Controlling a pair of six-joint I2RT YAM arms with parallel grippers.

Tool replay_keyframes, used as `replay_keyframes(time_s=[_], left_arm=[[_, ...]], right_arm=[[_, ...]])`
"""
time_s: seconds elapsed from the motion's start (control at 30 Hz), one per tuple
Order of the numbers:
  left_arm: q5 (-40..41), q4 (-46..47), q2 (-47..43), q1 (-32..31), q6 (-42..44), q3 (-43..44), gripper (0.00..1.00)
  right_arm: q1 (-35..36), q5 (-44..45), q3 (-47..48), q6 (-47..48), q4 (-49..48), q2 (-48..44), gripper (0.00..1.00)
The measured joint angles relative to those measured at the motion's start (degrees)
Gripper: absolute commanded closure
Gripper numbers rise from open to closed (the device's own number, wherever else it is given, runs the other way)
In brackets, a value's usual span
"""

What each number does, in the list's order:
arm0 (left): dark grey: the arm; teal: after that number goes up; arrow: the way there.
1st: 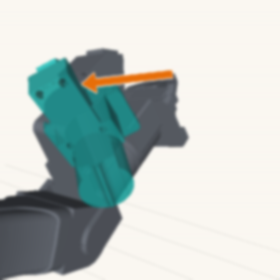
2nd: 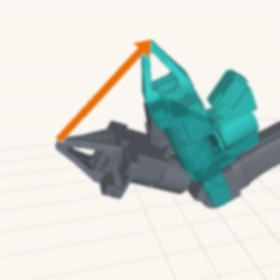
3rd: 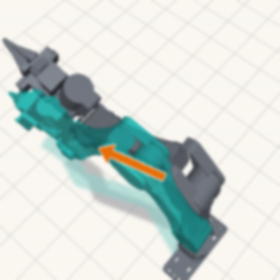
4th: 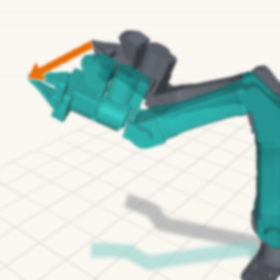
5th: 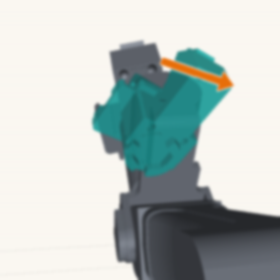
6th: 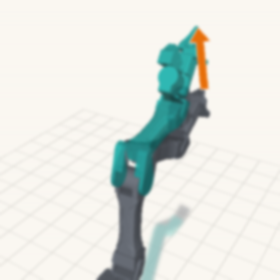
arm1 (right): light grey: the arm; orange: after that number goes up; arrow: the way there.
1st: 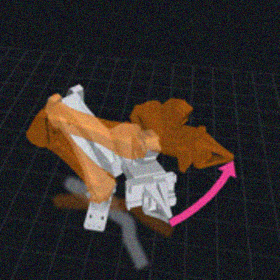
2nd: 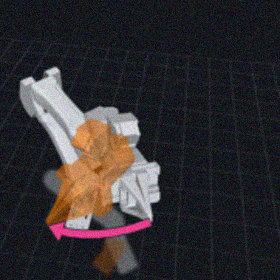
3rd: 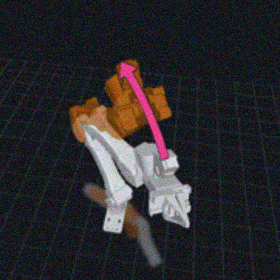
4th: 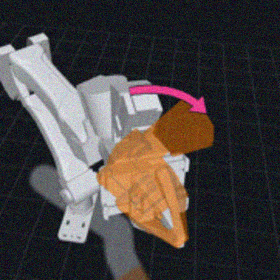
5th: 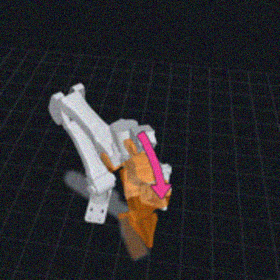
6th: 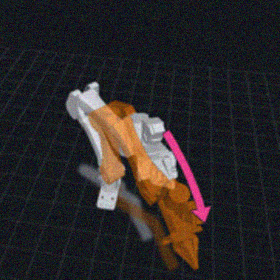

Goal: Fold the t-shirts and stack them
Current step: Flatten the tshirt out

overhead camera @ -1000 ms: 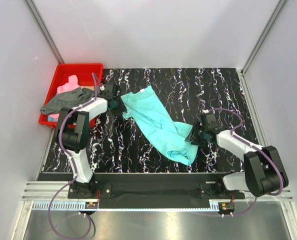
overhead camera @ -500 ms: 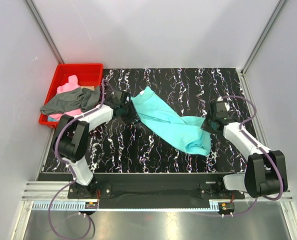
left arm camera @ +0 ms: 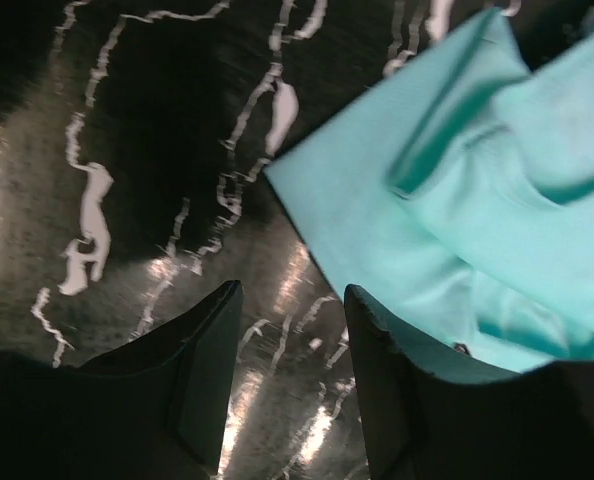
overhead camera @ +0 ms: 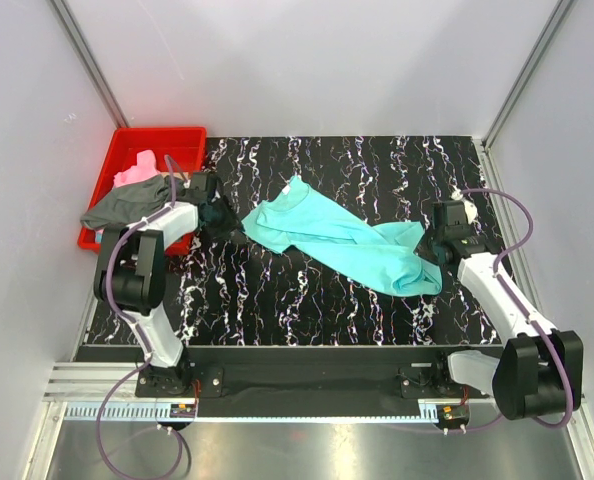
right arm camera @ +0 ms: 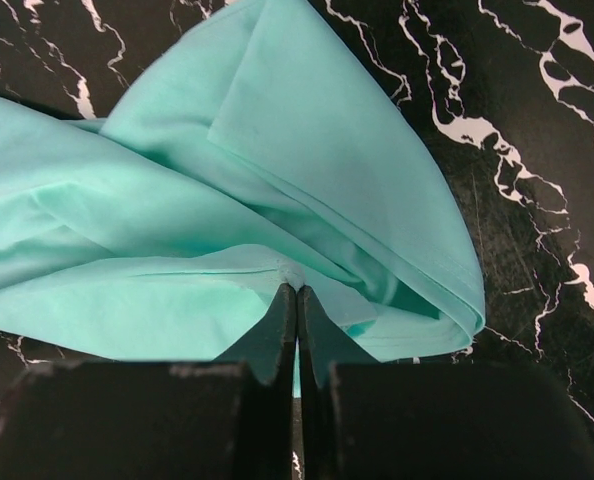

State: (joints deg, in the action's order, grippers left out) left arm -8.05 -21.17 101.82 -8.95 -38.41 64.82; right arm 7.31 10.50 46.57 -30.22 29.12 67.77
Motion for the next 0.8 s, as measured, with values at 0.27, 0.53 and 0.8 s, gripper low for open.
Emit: replay_keyframes(time_s=[0.27, 0.53, 0.8], left_arm=[[2.4, 0.3, 5.0, 0.4, 3.0, 2.5, 0.51], [2.9, 2.6, 7.5, 0.5, 3.0, 4.9, 0.52], [3.0, 2.8, 10.2, 0.5, 2.8, 7.8, 0.70]], right_arm=[[0.0, -0.5, -1.2, 0.0, 0.3, -0.8, 1.00], [0.0, -2.2, -2.1, 0.0, -0.8, -2.1, 1.00], [0.0, -3.1, -3.5, -0.1, -1.0, -4.2, 1.00]])
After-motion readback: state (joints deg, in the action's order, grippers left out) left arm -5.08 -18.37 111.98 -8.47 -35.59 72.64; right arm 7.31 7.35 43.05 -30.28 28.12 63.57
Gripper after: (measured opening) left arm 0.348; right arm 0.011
